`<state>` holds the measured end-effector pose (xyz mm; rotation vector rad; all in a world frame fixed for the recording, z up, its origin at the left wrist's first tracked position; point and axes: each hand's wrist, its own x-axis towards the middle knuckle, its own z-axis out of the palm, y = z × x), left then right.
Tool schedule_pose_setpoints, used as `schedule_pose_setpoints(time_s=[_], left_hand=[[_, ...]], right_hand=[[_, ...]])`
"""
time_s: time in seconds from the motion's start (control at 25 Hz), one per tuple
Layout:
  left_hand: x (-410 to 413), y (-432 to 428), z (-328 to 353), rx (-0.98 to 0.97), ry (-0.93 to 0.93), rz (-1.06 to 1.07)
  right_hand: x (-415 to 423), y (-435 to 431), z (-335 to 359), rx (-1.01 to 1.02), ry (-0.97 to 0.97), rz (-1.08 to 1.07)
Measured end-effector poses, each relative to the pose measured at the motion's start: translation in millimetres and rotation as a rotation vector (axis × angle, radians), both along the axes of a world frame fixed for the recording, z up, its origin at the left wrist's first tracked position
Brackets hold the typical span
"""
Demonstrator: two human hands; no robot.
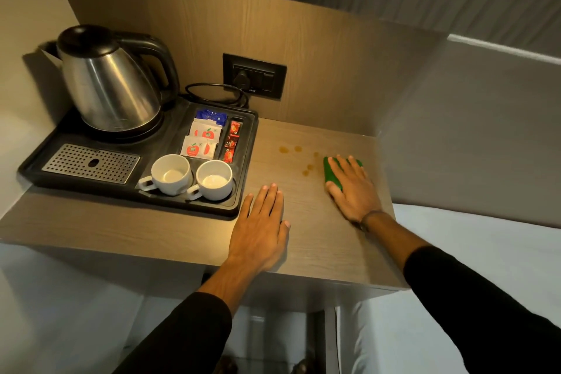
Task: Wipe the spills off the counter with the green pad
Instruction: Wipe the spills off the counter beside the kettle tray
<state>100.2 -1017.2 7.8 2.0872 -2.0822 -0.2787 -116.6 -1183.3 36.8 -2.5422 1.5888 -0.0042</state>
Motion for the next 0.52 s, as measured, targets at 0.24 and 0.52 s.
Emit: schedule_pose_setpoints(time_s=[0.24, 0.52], left_hand=[[1, 0, -1, -0.015, -0.001, 0.005], [2, 0, -1, -0.002, 0.013, 0.005]], right_hand=[[63, -5, -1, 0.005, -0.030, 0.025], [31, -29, 6, 0.028, 0.008, -0.007]])
